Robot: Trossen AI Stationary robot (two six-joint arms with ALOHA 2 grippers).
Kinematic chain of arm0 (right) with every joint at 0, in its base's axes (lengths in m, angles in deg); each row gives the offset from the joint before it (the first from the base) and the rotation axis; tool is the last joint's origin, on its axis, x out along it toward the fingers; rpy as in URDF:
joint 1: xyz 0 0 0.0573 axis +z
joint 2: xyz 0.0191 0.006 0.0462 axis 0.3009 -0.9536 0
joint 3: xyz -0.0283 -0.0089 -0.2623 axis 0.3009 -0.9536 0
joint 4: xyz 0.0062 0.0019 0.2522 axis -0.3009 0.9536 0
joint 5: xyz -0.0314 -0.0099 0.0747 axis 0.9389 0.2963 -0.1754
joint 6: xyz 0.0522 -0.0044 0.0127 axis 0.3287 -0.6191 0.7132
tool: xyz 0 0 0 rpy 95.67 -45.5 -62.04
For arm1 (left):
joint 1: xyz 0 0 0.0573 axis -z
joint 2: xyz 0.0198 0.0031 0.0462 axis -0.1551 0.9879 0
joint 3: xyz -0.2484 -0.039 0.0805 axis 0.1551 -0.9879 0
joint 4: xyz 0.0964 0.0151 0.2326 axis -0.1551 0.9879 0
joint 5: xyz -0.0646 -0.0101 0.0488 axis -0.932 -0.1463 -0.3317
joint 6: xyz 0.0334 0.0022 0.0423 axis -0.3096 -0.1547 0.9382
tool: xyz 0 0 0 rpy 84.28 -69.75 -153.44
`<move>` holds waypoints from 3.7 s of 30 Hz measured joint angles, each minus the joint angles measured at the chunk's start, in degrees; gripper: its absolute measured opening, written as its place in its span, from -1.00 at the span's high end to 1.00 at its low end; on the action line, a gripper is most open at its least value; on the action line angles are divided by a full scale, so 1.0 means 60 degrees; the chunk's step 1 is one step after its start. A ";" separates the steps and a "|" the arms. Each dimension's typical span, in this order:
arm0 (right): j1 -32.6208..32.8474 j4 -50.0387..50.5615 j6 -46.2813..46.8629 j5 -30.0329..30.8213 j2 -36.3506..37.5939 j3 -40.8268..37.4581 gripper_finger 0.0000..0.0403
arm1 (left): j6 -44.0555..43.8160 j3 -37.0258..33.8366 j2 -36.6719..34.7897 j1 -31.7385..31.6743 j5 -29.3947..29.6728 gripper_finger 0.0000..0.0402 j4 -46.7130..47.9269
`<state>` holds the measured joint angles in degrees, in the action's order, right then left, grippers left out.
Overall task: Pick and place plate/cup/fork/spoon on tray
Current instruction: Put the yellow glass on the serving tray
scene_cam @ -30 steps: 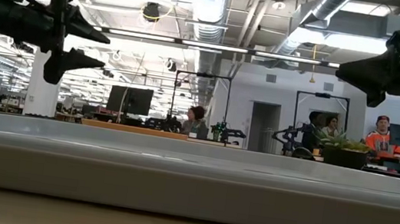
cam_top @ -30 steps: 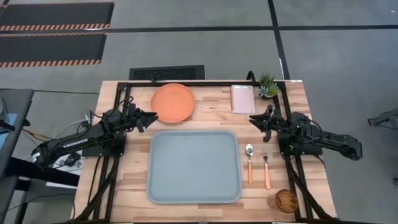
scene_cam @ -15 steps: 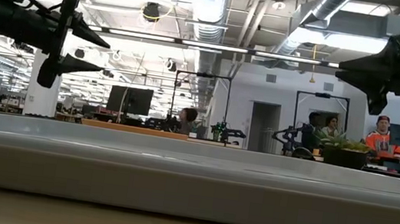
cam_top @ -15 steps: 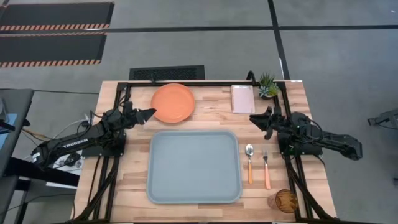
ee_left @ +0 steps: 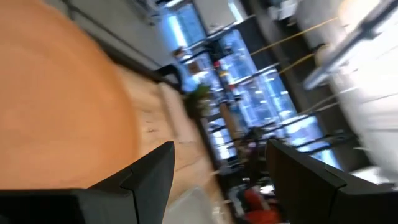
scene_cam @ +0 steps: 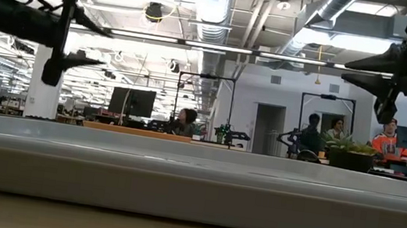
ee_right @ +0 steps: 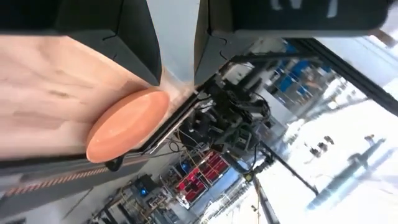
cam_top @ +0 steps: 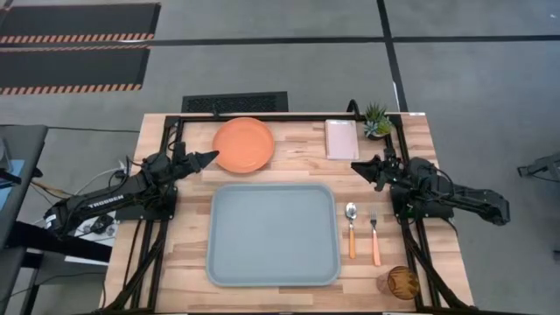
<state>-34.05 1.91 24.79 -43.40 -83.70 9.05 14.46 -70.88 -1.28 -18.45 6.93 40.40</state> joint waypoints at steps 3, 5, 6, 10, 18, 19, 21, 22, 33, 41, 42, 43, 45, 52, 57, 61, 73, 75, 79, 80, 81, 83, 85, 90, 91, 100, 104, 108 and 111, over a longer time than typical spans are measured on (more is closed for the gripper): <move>-0.0045 -0.0160 0.0425 0.0546 0.0003 0.0102 0.40 | -0.0266 0.0047 -0.0002 0.0000 -0.0195 -0.20 -0.1002; -0.0135 0.0065 0.0440 0.0928 -0.0007 0.0409 0.38 | -0.0200 0.0304 -0.0001 0.0000 -0.0379 -0.20 -0.1018; -0.0180 0.0071 0.0435 0.1090 -0.0029 0.0596 0.36 | -0.0030 0.0552 0.0025 0.0000 -0.0491 -0.20 -0.1031; -0.0399 0.0815 0.0037 0.1321 -0.0363 0.1627 0.18 | 0.0672 0.1636 0.0153 0.0002 -0.0576 -0.20 -0.1153; -0.0272 0.4245 -0.1040 -0.0589 -0.2108 0.5104 -0.21 | 0.1973 0.3788 0.1192 0.0002 -0.0773 -0.20 -0.0326; -0.0218 0.4666 -0.1022 -0.0977 -0.2369 0.5612 -0.22 | 0.2093 0.4032 0.1369 0.0000 -0.0772 -0.20 -0.0087; -0.0091 0.5931 -0.0785 -0.1781 -0.2965 0.6823 -0.22 | 0.2347 0.4462 0.1729 0.0004 -0.0776 -0.20 0.0381; -0.0034 0.6613 -0.0541 -0.2152 -0.3272 0.7395 -0.20 | 0.2440 0.4633 0.1910 0.0002 -0.0786 -0.20 0.0537; 0.0866 1.3596 0.2034 -0.4456 -0.5417 1.1822 0.10 | 0.3059 0.5320 0.3635 0.0004 -0.2054 -0.20 0.0633; 0.1128 1.4360 0.4247 -0.5555 -0.5040 1.1916 0.26 | 0.3011 0.5355 0.3759 0.0004 -0.2358 -0.20 0.0682; 0.1113 1.3647 0.4545 -0.5739 -0.5007 1.1933 0.27 | 0.3012 0.5355 0.3759 0.0004 -0.2357 -0.20 0.0677; 0.1111 1.2763 0.4764 -0.5764 -0.4996 1.1921 0.28 | 0.3022 0.5355 0.3759 0.0004 -0.2357 -0.20 0.0669; 0.1111 1.0570 0.4887 -0.5560 -0.5057 1.1921 0.29 | 0.3036 0.5355 0.3756 0.0004 -0.2357 -0.20 0.0656; 0.1236 0.4099 0.2798 -0.4731 -0.6650 1.1970 0.36 | 0.2898 0.5355 0.3756 0.0004 -0.2357 -0.20 0.0641; 0.2020 0.5136 0.2269 -0.5888 -0.8214 1.1906 0.44 | 0.2788 0.5355 0.3756 0.0004 -0.2793 -0.20 0.0580; 0.2785 0.7361 0.1505 -0.5717 -0.9219 1.1924 0.48 | 0.2770 0.5359 0.3756 0.0007 -0.2836 -0.20 0.0555; 0.4000 1.3689 0.2583 -0.3720 -1.0043 1.1922 0.52 | 0.2694 0.5362 0.3756 0.0007 -0.2682 -0.20 0.0761; 0.4849 1.3693 0.3723 -0.3523 -0.9633 1.1946 0.52 | 0.2817 0.5362 0.3776 0.0007 -0.2675 -0.20 0.0776; 0.7349 1.3619 0.6834 -0.2385 -0.9181 1.1946 0.52 | 0.2845 0.5366 0.3898 0.0007 -0.2503 -0.20 0.0766; 0.8083 1.3554 0.7497 -0.1939 -0.9130 1.1946 0.52 | 0.2874 0.5366 0.3948 0.0004 -0.2492 -0.20 0.0758; 0.8751 1.3506 0.8036 -0.1457 -0.9086 1.1942 0.52 | 0.2904 0.5366 0.4007 0.0007 -0.2456 -0.20 0.0760; 0.9945 1.3505 0.8763 -0.0416 -0.9006 1.1942 0.52 | 0.2909 0.5366 0.4134 0.0007 -0.2379 -0.20 0.0760; 1.0820 1.3544 0.9263 0.0524 -0.9009 1.1942 0.52 | 0.2897 0.5366 0.4243 0.0007 -0.2335 -0.20 0.0764; 1.1849 1.3472 0.9737 0.1760 -0.9168 1.1942 0.52 | 0.2873 0.5366 0.4573 0.0007 -0.2334 -0.20 0.0747; 1.1871 1.3454 0.9718 0.1887 -0.9206 1.1942 0.52 | 0.2870 0.5366 0.4636 0.0007 -0.2331 -0.20 0.0745; 1.1708 1.3195 0.8978 0.2030 -0.9249 1.1942 0.36 | 0.2843 0.5366 0.4753 0.0006 -0.2470 -0.20 0.0721; 1.1582 1.3220 0.8680 0.2024 -0.9237 1.1942 0.22 | 0.2843 0.5366 0.4732 0.0004 -0.2526 -0.20 0.0711; 1.1655 1.3244 0.8674 0.1997 -0.9238 1.1942 0.11 | 0.2838 0.5366 0.4732 0.0004 -0.2532 -0.20 0.0710; 1.1780 1.3241 0.8677 0.1993 -0.9242 1.1942 0.04 | 0.2792 0.5366 0.4732 0.0004 -0.2535 -0.20 0.0707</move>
<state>36.63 81.35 76.85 -31.44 -139.15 80.71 31.21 -38.68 27.11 -18.43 -8.29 44.64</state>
